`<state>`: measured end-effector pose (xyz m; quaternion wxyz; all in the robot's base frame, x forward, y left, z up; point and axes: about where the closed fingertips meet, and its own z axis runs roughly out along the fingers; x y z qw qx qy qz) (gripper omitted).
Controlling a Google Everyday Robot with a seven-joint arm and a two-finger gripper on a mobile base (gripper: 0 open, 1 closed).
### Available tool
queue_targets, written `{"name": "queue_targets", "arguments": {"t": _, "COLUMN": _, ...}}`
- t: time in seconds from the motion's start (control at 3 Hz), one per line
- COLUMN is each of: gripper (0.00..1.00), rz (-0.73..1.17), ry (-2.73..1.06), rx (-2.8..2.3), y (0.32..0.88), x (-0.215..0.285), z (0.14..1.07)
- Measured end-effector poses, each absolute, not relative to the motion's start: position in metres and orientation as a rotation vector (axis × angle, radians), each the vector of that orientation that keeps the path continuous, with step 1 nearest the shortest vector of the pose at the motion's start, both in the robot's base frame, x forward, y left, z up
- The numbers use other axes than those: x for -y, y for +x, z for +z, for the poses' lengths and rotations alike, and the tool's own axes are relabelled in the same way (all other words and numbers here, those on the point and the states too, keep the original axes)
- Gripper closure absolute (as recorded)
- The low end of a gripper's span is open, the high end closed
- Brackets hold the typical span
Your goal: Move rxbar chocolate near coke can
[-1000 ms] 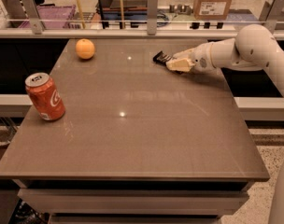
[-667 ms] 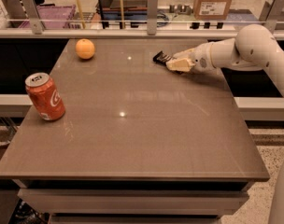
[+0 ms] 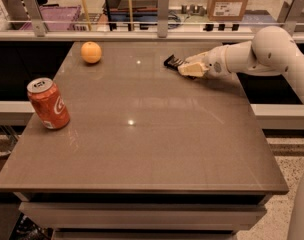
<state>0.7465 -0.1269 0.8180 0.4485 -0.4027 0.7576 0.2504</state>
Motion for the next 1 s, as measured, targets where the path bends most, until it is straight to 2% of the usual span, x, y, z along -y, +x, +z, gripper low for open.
{"name": "queue_targets", "arguments": {"t": 1.0, "gripper": 1.00, "rz": 0.557, "ry": -1.003, "rx": -1.870, "y": 0.736, "x": 0.131, "z": 0.853}}
